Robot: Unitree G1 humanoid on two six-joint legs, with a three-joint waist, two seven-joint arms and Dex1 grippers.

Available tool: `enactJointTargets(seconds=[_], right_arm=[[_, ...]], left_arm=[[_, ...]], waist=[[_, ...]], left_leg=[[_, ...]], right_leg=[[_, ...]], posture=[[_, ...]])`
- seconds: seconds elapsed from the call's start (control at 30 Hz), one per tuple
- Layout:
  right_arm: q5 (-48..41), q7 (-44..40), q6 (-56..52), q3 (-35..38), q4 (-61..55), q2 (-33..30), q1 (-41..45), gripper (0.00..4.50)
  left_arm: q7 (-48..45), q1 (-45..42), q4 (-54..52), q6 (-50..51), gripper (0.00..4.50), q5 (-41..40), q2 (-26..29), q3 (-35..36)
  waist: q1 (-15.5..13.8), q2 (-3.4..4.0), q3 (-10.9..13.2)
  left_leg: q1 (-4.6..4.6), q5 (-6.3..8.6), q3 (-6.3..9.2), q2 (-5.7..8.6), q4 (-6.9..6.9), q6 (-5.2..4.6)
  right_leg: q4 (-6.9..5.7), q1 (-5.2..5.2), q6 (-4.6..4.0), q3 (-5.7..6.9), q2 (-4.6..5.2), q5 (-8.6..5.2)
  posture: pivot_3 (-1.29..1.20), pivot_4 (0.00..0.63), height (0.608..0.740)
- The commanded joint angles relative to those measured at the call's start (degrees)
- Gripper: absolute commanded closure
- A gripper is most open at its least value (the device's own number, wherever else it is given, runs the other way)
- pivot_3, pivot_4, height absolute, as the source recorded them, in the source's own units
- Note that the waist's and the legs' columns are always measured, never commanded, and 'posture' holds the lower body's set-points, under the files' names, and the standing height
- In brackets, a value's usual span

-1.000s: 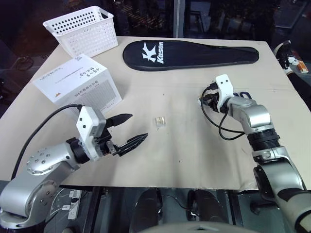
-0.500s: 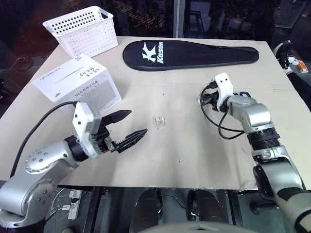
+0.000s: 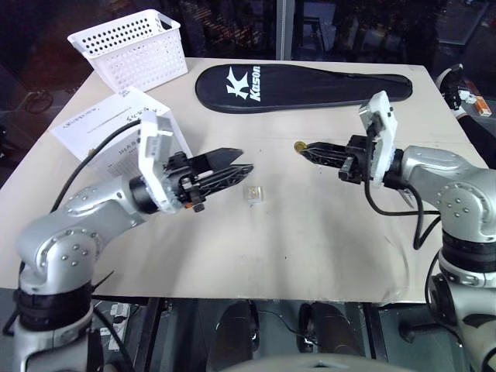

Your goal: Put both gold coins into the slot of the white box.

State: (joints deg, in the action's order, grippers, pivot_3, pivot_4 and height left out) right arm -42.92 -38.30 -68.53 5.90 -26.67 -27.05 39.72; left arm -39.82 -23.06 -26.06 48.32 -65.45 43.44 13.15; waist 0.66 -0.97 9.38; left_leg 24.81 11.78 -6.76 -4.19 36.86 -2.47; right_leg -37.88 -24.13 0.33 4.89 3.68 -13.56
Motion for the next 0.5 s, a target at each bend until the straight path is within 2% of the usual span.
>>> enactJointTargets(seconds=[0.03, 0.5], right_arm=[[-5.8, 0.6, -1.9, 2.5, -4.8, -0.8, 1.5, 4.50], [-15.1, 4.5, -1.3, 1.9, -7.6, -3.1, 3.3, 4.50]], left_arm=[[-3.0, -4.7, 2.0, 0.3, 3.30, 0.3, -0.5, -2.7], [-10.2, -11.0, 6.3, 0.7, 3.30, 2.7, -2.2, -7.2]], waist=[[0.1, 0.00, 0.0], [0.0, -0.05, 0.0]], left_leg=[[0.00, 0.00, -0.01, 0.00, 0.00, 0.00], [0.02, 0.00, -0.02, 0.01, 0.00, -0.01]], right_leg=[[0.00, 0.00, 0.00, -0.01, 0.00, 0.00], [0.02, -0.01, 0.00, -0.03, -0.01, 0.00]], posture=[[0.00, 0.150, 0.740], [0.00, 0.150, 0.740]])
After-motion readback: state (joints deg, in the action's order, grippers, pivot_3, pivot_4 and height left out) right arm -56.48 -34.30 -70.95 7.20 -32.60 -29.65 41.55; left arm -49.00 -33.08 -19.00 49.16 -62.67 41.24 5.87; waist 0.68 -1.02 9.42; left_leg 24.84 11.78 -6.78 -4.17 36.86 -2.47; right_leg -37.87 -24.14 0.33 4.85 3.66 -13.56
